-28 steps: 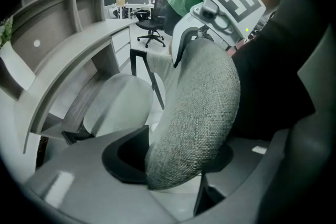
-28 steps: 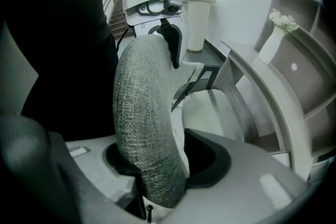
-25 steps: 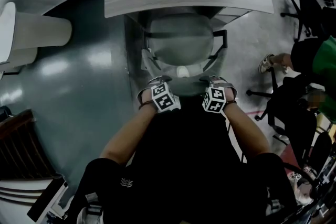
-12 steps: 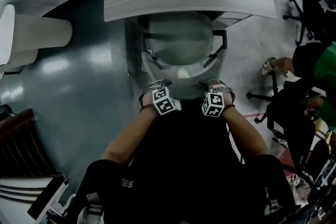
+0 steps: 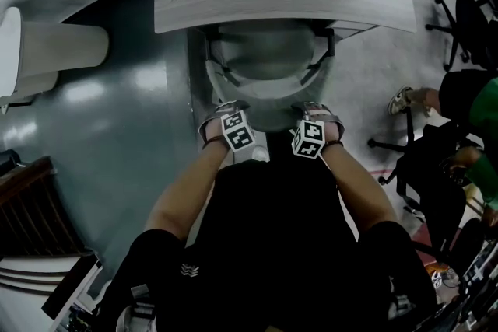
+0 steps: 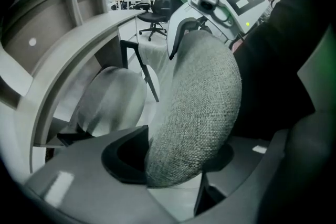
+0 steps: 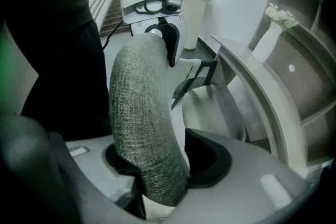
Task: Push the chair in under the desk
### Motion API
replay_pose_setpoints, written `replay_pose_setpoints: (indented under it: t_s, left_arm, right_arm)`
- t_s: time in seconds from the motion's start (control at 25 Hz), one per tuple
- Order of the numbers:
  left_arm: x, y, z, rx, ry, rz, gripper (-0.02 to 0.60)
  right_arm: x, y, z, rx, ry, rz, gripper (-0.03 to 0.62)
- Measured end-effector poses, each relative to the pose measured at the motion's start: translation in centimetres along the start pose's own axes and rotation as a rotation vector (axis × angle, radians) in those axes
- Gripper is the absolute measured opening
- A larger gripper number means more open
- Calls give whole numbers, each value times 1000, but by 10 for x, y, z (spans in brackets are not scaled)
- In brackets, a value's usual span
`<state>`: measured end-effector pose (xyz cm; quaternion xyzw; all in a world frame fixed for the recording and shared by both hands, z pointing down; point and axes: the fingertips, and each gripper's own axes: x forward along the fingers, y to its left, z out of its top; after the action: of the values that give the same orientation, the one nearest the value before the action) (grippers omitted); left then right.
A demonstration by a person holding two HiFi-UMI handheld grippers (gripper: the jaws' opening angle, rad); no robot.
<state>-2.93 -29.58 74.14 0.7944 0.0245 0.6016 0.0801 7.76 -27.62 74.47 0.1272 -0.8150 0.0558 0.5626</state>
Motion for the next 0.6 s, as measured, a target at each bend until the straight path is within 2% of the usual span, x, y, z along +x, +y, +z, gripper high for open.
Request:
replay_pose_setpoints:
  t_s: [0.4, 0.6]
  left_arm:
    - [-14, 92, -2, -50, 15, 78, 259]
    - [-12, 111, 13, -65, -2, 55, 273]
  right_arm:
    - [15, -72, 27, 30, -24, -11, 195]
    - [15, -98, 19, 6, -12, 1, 195]
